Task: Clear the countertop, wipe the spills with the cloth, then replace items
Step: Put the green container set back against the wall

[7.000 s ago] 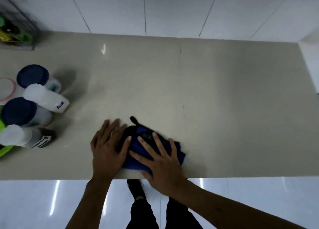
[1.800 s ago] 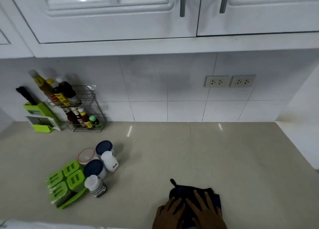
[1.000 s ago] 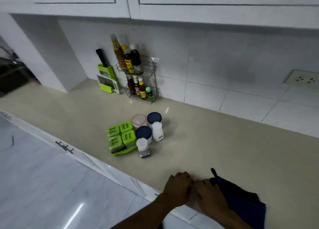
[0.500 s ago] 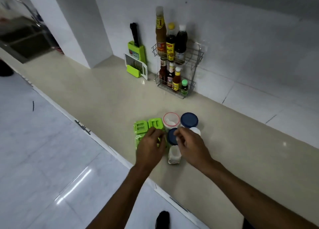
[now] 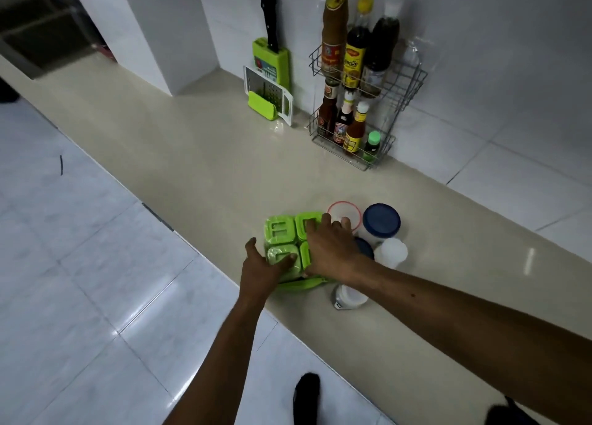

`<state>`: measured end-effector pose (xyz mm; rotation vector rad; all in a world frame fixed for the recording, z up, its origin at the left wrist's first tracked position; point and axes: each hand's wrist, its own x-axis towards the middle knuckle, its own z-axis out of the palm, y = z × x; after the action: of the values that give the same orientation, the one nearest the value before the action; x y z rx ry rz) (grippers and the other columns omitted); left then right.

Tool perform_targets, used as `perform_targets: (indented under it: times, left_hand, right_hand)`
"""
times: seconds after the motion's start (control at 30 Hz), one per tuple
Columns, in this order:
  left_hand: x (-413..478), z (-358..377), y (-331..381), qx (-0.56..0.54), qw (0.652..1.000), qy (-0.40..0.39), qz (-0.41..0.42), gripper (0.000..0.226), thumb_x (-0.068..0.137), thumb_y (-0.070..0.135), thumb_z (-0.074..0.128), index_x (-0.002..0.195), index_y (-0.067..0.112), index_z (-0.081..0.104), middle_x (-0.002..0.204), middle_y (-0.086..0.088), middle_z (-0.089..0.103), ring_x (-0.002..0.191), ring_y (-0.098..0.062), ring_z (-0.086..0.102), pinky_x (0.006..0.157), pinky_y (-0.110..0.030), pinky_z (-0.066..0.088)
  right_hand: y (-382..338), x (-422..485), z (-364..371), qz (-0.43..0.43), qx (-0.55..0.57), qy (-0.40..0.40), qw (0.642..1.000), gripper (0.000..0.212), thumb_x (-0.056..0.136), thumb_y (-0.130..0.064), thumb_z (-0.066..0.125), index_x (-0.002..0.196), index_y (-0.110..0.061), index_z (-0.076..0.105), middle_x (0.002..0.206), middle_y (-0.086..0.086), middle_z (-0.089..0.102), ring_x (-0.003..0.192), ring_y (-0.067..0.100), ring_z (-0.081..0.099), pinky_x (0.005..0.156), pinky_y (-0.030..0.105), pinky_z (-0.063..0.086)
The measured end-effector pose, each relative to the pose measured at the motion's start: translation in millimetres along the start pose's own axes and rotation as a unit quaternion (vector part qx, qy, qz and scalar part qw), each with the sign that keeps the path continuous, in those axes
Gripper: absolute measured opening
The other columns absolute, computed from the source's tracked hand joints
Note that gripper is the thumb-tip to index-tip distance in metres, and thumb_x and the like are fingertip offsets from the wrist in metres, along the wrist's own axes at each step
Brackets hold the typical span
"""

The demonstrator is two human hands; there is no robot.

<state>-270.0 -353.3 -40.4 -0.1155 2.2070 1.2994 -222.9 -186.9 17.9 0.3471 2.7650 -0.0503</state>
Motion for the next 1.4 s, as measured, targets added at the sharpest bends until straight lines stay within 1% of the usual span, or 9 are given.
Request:
perform_targets:
  times: [0.1,0.23,0.4,0.53,0.7,0.83,1.0,1.2,1.4]
  left_hand:
    - [14,-8,-2,-0.035,0.998,-0.028,-0.039,0.102,0.064,0.047,0.102,0.146,0.010,0.053,0.134,-0.016,0.073,0.118,-0.034,0.073,0.097,-0.049,0.063]
    - [20,-14,-1,-0.058,0.994,-0.062,-0.062,0.091,0.068,0.039,0.103,0.143,0.019,0.057,0.127,-0.010,0.077,0.110,-0.028,0.078,0.088,-0.040,0.065]
    - [17,-30,-2,-0.093,0.989,-0.070,-0.087,0.075,0.070,0.028,0.103,0.132,0.020,0.061,0.109,-0.003,0.081,0.076,-0.010,0.082,0.050,-0.022,0.058]
    - [11,-36,-5,-0.099,0.986,-0.102,-0.087,0.073,0.068,0.032,0.103,0.129,0.023,0.064,0.111,-0.001,0.084,0.086,-0.013,0.084,0.060,-0.026,0.063]
    - [-7,-49,-2,-0.079,0.992,-0.095,-0.020,0.077,0.061,0.043,0.103,0.124,0.030,0.061,0.114,-0.011,0.078,0.089,-0.018,0.083,0.062,-0.028,0.062]
    - [-25,-72,28,-0.025,0.995,-0.030,0.095,0.089,0.046,0.062,0.101,0.121,0.038,0.059,0.110,-0.005,0.074,0.094,-0.020,0.079,0.072,-0.038,0.063]
    - [-45,-68,106,0.048,0.971,-0.052,0.230,0.092,0.041,0.077,0.097,0.116,0.040,0.058,0.105,0.009,0.074,0.084,-0.010,0.076,0.065,-0.042,0.063]
    - [-85,64,170,0.073,0.930,-0.171,0.317,0.083,0.046,0.085,0.092,0.105,0.040,0.056,0.102,0.014,0.074,0.084,-0.003,0.075,0.063,-0.025,0.060]
    - [-136,228,176,0.064,0.918,-0.265,0.287,0.089,0.048,0.085,0.090,0.111,0.032,0.058,0.093,0.010,0.078,0.087,-0.003,0.076,0.068,-0.027,0.061]
  right_hand:
    - [0,-5,8,0.023,0.040,-0.010,0.999,0.105,0.068,-0.064,0.088,0.147,-0.010,0.042,0.133,0.021,0.058,0.123,0.040,0.058,0.109,0.055,0.033]
    - [0,-5,20,0.004,0.053,-0.036,0.998,0.117,0.074,-0.056,0.085,0.160,-0.011,0.019,0.130,0.018,0.068,0.126,0.040,0.060,0.114,0.059,0.024]
    - [-4,2,42,-0.020,0.111,-0.071,0.991,0.138,0.077,-0.052,0.086,0.166,-0.012,-0.011,0.150,0.026,0.054,0.144,0.043,0.046,0.118,0.061,0.026]
    - [-9,8,47,0.012,0.182,-0.100,0.978,0.153,0.071,-0.045,0.093,0.164,-0.019,-0.026,0.155,0.034,0.040,0.146,0.047,0.039,0.118,0.057,0.030]
    - [-15,2,37,0.019,0.226,-0.073,0.971,0.152,0.066,-0.037,0.097,0.162,-0.034,-0.021,0.148,0.033,0.041,0.137,0.049,0.045,0.116,0.059,0.033]
    - [-17,-14,5,-0.006,0.283,0.035,0.958,0.140,0.068,-0.040,0.094,0.162,-0.037,-0.009,0.137,0.025,0.045,0.124,0.048,0.054,0.104,0.059,0.039]
    - [31,-73,-41,0.000,0.461,0.120,0.879,0.146,0.060,-0.050,0.101,0.160,-0.051,-0.006,0.136,0.016,0.040,0.127,0.045,0.053,0.105,0.059,0.050]
    - [148,-174,-44,0.128,0.470,0.200,0.850,0.145,0.048,-0.066,0.098,0.159,-0.054,0.004,0.125,0.006,0.040,0.121,0.034,0.054,0.108,0.048,0.052]
    - [267,-254,5,0.239,0.459,0.207,0.830,0.141,0.048,-0.064,0.100,0.158,-0.052,0.012,0.123,0.009,0.042,0.121,0.037,0.057,0.110,0.043,0.051]
